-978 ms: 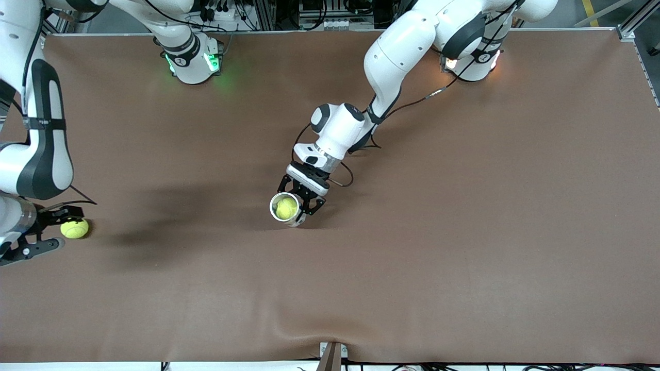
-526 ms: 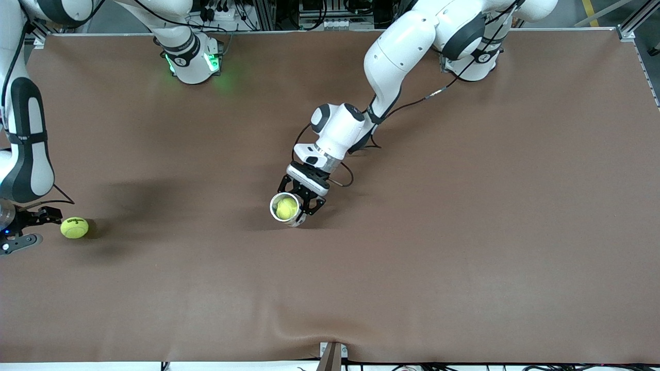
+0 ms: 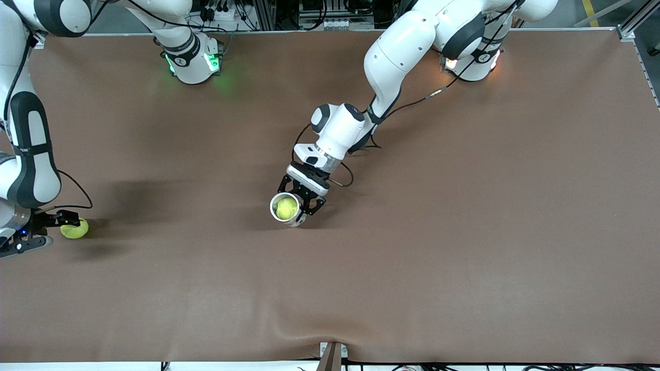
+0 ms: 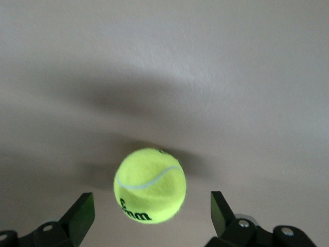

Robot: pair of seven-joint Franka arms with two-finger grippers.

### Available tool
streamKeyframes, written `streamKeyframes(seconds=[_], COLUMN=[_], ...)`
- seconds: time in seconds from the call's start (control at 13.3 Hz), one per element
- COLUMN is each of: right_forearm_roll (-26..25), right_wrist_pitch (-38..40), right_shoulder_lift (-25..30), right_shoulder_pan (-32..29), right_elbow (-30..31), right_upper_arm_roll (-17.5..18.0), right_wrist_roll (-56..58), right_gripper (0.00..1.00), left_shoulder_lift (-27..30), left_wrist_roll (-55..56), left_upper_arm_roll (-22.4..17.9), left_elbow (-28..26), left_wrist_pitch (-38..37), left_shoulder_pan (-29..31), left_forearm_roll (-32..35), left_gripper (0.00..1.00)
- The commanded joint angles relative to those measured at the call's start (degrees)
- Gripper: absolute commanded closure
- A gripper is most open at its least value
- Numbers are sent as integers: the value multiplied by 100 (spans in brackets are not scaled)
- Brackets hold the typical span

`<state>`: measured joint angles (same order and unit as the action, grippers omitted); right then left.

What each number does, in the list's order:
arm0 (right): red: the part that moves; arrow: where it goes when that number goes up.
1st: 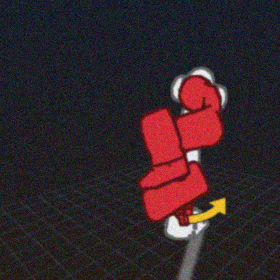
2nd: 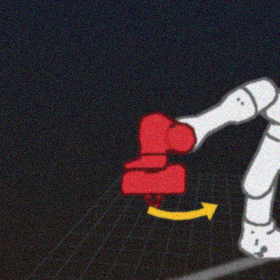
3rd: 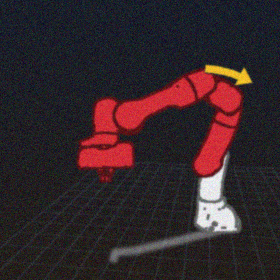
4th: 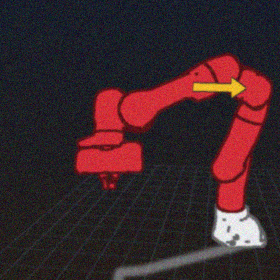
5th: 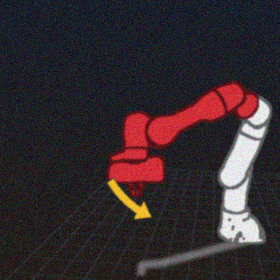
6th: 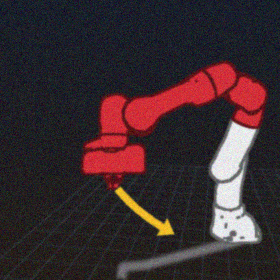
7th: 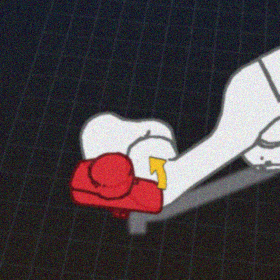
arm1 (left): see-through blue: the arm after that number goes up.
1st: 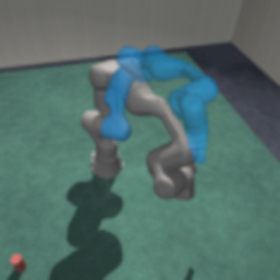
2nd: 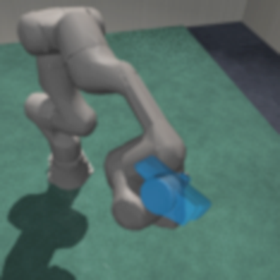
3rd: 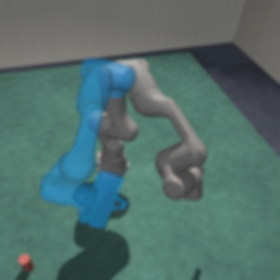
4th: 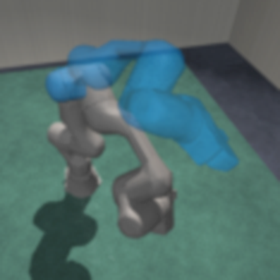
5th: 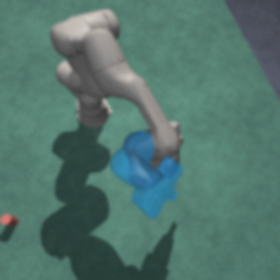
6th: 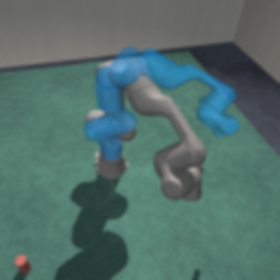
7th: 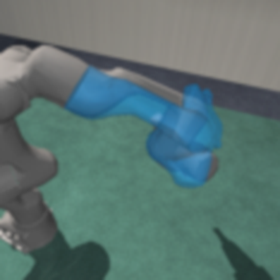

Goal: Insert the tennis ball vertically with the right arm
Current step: 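Move the right gripper to the second tennis ball, then grasp the second tennis ball with the right gripper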

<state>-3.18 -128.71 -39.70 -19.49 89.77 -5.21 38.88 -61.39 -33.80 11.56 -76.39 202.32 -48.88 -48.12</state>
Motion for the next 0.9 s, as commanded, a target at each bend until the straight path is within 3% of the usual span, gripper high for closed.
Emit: streamKeyframes(seconds=[0.0,0.23,0.83], right_forearm_roll=[115,229,1177], right_wrist_pitch=[-286,-304,-444], right_shoulder_lift=[-81,-161,-319], right_shoulder_pan=[-239,-266,-328], right_elbow=[120,146,146], right_upper_arm_roll=[99,108,108], right_wrist_roll=[155,155,173], right_gripper=[0,0,0], left_shoulder_lift=[-92,-92,-101], left_wrist_roll=[49,49,49], left_upper_arm_roll=[-75,-66,-66], left_elbow=[177,177,177], left_wrist_pitch=[97,88,88], left_shoulder_pan=[-87,-87,-87], left_forearm_roll=[-66,-66,-66], left_gripper=[39,39,38])
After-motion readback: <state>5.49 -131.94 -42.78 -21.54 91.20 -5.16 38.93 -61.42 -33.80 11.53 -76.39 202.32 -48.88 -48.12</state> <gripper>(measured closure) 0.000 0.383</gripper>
